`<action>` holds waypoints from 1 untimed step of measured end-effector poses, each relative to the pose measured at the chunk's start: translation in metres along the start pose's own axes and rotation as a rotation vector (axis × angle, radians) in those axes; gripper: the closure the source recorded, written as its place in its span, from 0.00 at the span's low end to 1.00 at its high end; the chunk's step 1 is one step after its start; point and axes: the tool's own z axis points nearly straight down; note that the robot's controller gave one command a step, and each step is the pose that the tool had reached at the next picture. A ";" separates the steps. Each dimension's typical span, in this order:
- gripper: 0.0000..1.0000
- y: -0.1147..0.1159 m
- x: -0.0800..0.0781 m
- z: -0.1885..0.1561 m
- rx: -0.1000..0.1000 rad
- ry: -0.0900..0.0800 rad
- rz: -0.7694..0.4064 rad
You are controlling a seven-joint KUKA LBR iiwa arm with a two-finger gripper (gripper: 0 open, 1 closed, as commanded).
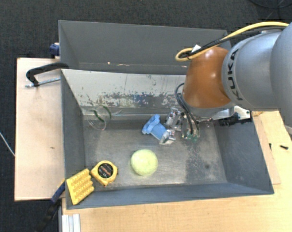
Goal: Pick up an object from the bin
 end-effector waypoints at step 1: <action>1.00 0.000 0.000 -0.009 0.000 0.000 0.000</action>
Offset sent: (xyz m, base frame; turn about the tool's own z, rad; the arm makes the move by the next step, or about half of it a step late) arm 0.0001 0.0001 0.0020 0.0000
